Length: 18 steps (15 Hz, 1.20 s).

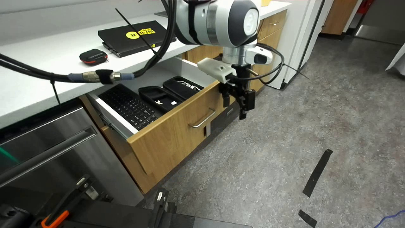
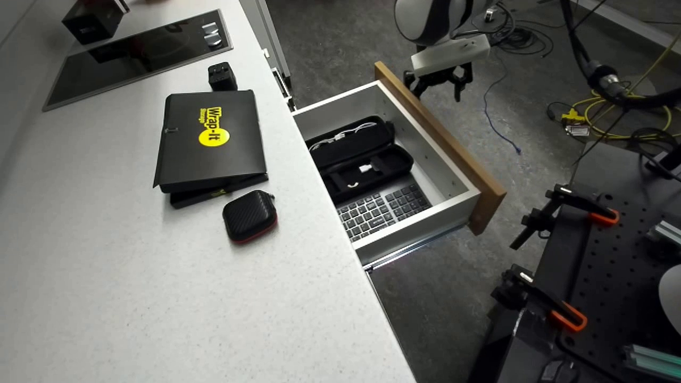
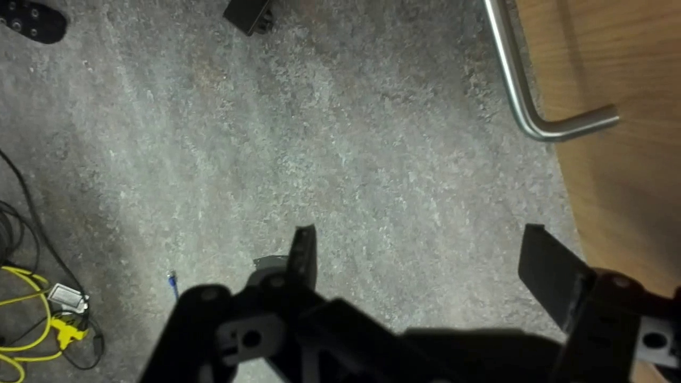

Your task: Close the open drawer

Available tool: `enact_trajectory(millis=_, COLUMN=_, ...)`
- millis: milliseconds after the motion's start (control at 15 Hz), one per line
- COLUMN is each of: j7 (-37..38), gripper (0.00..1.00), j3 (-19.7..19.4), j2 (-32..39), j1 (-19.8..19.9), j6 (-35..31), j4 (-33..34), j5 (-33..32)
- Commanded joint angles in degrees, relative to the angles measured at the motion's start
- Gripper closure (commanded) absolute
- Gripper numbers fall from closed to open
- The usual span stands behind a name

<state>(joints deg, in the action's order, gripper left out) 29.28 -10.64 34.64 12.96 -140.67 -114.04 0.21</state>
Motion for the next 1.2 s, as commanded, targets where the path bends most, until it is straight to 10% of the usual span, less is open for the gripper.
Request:
enact_trajectory(millis=0, j7=-3.1, gripper=0.0, j3=2.9, j2=5.3, j1=-2.2, j6=6.5, j4=9.7, j5=5.8)
enact_trajectory(millis=533, j7=-5.2, gripper=0.0, j3=8.5, j2=18.6, j1=-5.6, j6=15.2, j4=28.6, j5=10.2)
enact_trajectory(millis=1133, j7=-20.4, gripper=0.0, j3=16.1, j2=20.7, j1=-3.9, j6=25.9, j4=35.6, j5=16.9)
